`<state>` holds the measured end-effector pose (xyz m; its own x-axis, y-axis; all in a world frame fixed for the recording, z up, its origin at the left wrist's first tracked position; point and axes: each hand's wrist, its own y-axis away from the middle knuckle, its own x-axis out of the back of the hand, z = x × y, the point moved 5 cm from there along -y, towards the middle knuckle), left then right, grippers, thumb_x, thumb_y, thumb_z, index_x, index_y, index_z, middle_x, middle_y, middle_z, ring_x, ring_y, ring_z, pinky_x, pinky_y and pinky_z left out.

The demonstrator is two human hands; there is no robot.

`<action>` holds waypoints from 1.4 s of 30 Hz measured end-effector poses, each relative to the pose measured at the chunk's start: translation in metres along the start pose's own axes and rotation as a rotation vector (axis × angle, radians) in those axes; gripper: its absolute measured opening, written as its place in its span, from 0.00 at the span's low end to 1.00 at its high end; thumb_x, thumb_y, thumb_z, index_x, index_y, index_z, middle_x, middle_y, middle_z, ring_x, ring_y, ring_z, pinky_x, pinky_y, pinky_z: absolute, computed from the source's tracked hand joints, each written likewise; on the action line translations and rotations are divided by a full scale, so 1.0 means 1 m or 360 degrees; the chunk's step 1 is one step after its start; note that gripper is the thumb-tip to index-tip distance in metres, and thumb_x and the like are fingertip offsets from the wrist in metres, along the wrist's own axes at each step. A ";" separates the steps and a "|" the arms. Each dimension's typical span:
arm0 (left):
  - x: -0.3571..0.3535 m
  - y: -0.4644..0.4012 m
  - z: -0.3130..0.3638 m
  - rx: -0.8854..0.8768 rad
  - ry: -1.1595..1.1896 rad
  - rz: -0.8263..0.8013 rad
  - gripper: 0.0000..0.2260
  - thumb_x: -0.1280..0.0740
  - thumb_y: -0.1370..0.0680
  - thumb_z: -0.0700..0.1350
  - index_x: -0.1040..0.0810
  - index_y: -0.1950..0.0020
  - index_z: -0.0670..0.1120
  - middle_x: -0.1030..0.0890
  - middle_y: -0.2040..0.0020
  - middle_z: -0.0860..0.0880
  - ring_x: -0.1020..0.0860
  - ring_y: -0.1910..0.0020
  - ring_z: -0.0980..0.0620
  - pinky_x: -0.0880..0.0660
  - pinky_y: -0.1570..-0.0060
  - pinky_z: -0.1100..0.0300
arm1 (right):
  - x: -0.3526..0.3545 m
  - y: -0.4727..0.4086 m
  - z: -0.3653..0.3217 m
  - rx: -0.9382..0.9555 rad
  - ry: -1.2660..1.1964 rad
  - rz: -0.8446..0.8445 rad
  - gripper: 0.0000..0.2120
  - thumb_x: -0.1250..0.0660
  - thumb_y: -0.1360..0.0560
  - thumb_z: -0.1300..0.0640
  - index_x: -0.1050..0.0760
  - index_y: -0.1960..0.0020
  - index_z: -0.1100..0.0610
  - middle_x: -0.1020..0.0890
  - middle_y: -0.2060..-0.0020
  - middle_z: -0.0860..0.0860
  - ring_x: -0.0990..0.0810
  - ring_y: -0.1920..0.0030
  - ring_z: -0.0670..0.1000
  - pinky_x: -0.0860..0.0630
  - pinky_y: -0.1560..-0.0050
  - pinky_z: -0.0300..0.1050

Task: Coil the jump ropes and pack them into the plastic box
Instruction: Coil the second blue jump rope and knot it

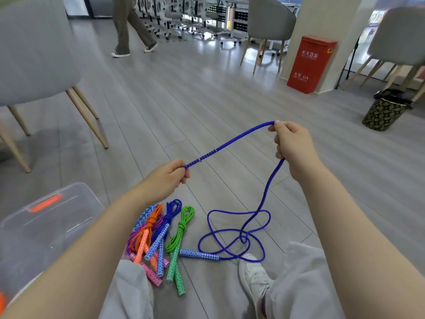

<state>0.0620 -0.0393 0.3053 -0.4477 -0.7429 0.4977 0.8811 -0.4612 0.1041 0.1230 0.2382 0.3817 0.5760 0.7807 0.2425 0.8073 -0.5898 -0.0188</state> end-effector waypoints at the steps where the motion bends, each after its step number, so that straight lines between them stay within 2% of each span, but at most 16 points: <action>1: 0.000 0.000 0.003 -0.0047 0.0009 0.0009 0.12 0.45 0.19 0.40 0.24 0.56 0.48 0.23 0.63 0.51 0.31 0.69 0.55 0.34 0.65 0.58 | -0.001 0.001 0.002 -0.0024 -0.0044 -0.0016 0.13 0.42 0.20 0.51 0.22 0.56 0.53 0.31 0.68 0.49 0.35 0.70 0.49 0.34 0.67 0.44; 4: -0.004 0.003 0.014 -0.0178 0.0146 0.0047 0.11 0.43 0.17 0.43 0.21 0.48 0.50 0.23 0.61 0.51 0.33 0.71 0.57 0.34 0.69 0.64 | -0.015 0.007 0.008 -0.0120 -0.0197 -0.0165 0.12 0.42 0.19 0.52 0.24 0.56 0.55 0.33 0.72 0.48 0.38 0.74 0.48 0.37 0.71 0.42; 6: -0.005 0.005 0.020 -0.0207 0.0350 0.0142 0.11 0.43 0.17 0.44 0.20 0.46 0.48 0.27 0.65 0.49 0.35 0.74 0.58 0.37 0.74 0.68 | -0.029 0.016 0.011 -0.0171 -0.0221 -0.0332 0.13 0.44 0.19 0.52 0.24 0.55 0.56 0.35 0.74 0.48 0.40 0.75 0.48 0.38 0.72 0.41; 9: -0.005 0.006 0.021 -0.0117 0.0538 0.0281 0.15 0.42 0.17 0.49 0.19 0.55 0.44 0.30 0.72 0.49 0.35 0.76 0.55 0.36 0.75 0.64 | -0.053 0.032 0.014 -0.0184 -0.0147 -0.0588 0.14 0.45 0.18 0.53 0.24 0.53 0.57 0.35 0.74 0.48 0.41 0.74 0.48 0.41 0.73 0.39; 11: -0.007 0.004 0.017 0.0020 0.0576 0.0338 0.21 0.42 0.18 0.54 0.22 0.63 0.43 0.29 0.75 0.49 0.33 0.76 0.52 0.32 0.71 0.60 | -0.069 0.042 0.017 -0.0205 -0.0073 -0.0707 0.14 0.46 0.19 0.56 0.22 0.50 0.59 0.33 0.72 0.49 0.40 0.73 0.47 0.41 0.72 0.40; 13: -0.009 0.002 0.015 0.0116 0.0629 0.0355 0.23 0.43 0.18 0.55 0.24 0.65 0.42 0.28 0.76 0.50 0.30 0.75 0.52 0.30 0.66 0.58 | -0.082 0.051 0.017 -0.0216 -0.0054 -0.0778 0.15 0.46 0.21 0.60 0.21 0.49 0.60 0.31 0.68 0.51 0.36 0.71 0.47 0.37 0.70 0.40; 16: -0.016 -0.002 0.019 0.0095 0.0808 0.0305 0.18 0.45 0.16 0.48 0.21 0.57 0.42 0.22 0.69 0.50 0.25 0.68 0.54 0.26 0.60 0.59 | -0.095 0.059 0.010 -0.0076 0.0048 -0.0822 0.14 0.44 0.20 0.61 0.20 0.50 0.56 0.25 0.62 0.54 0.29 0.63 0.49 0.24 0.59 0.45; 18: -0.022 -0.005 0.022 0.0070 0.0837 0.0252 0.15 0.46 0.16 0.43 0.21 0.50 0.43 0.20 0.64 0.50 0.23 0.63 0.53 0.25 0.53 0.56 | -0.096 0.059 0.006 0.0057 0.0208 -0.0777 0.12 0.41 0.20 0.59 0.20 0.52 0.50 0.20 0.55 0.59 0.25 0.58 0.52 0.22 0.48 0.50; 20: -0.026 -0.007 0.025 0.0065 0.0810 0.0216 0.14 0.47 0.16 0.41 0.21 0.47 0.45 0.20 0.62 0.51 0.24 0.63 0.54 0.26 0.52 0.57 | -0.095 0.057 0.005 0.0190 0.0384 -0.0712 0.10 0.40 0.20 0.56 0.20 0.53 0.49 0.18 0.55 0.59 0.24 0.58 0.54 0.23 0.47 0.51; 22: -0.028 -0.008 0.026 0.0056 0.0751 0.0238 0.14 0.47 0.17 0.41 0.21 0.48 0.47 0.23 0.63 0.52 0.27 0.65 0.54 0.26 0.55 0.57 | -0.095 0.054 0.008 0.0236 0.0422 -0.0692 0.08 0.38 0.21 0.57 0.20 0.51 0.55 0.18 0.56 0.58 0.21 0.59 0.54 0.22 0.48 0.53; 26: -0.026 -0.005 0.030 0.0004 0.0703 0.0271 0.15 0.46 0.17 0.46 0.21 0.53 0.45 0.34 0.71 0.52 0.35 0.71 0.54 0.33 0.65 0.59 | -0.096 0.052 0.014 0.0140 0.0272 -0.0706 0.06 0.35 0.23 0.60 0.24 0.47 0.58 0.17 0.59 0.54 0.18 0.60 0.51 0.18 0.52 0.50; 32: -0.023 0.000 0.040 -0.0079 0.0626 0.0266 0.13 0.42 0.18 0.49 0.18 0.51 0.49 0.36 0.76 0.54 0.37 0.76 0.56 0.34 0.71 0.59 | -0.095 0.052 0.013 -0.0017 0.0016 -0.0736 0.03 0.37 0.24 0.59 0.26 0.52 0.58 0.16 0.60 0.51 0.17 0.55 0.52 0.19 0.46 0.50; 34: -0.024 0.001 0.042 -0.0136 0.0548 0.0242 0.13 0.41 0.18 0.49 0.18 0.54 0.50 0.35 0.76 0.54 0.36 0.76 0.56 0.33 0.70 0.59 | -0.098 0.056 0.015 -0.0216 -0.0283 -0.0788 0.04 0.41 0.23 0.62 0.28 0.53 0.58 0.21 0.65 0.52 0.21 0.62 0.51 0.20 0.49 0.49; 37: -0.023 0.003 0.045 -0.0235 0.0287 0.0295 0.13 0.41 0.18 0.49 0.22 0.60 0.50 0.30 0.73 0.56 0.31 0.72 0.56 0.29 0.66 0.56 | -0.102 0.058 0.021 -0.0259 -0.0316 -0.0891 0.07 0.36 0.22 0.56 0.24 0.48 0.59 0.28 0.68 0.50 0.31 0.70 0.47 0.26 0.62 0.44; 40: -0.025 0.004 0.046 -0.0365 -0.0038 0.0231 0.11 0.43 0.18 0.47 0.22 0.55 0.51 0.24 0.66 0.59 0.27 0.65 0.58 0.26 0.57 0.51 | -0.106 0.058 0.020 -0.0182 -0.0444 -0.1002 0.08 0.32 0.23 0.55 0.21 0.51 0.60 0.29 0.71 0.50 0.36 0.71 0.47 0.34 0.66 0.40; 42: -0.027 0.004 0.044 -0.0381 -0.0106 0.0183 0.11 0.44 0.18 0.47 0.22 0.53 0.51 0.24 0.64 0.59 0.27 0.62 0.59 0.25 0.53 0.50 | -0.103 0.056 0.019 -0.0151 -0.0442 -0.0941 0.07 0.31 0.24 0.56 0.21 0.53 0.60 0.27 0.71 0.49 0.35 0.72 0.46 0.34 0.68 0.39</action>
<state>0.0849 0.0007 0.3303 -0.3286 -0.7670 0.5511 0.8610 -0.4831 -0.1591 0.1111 0.1283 0.3367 0.0612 0.9954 -0.0737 0.9903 -0.0513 0.1294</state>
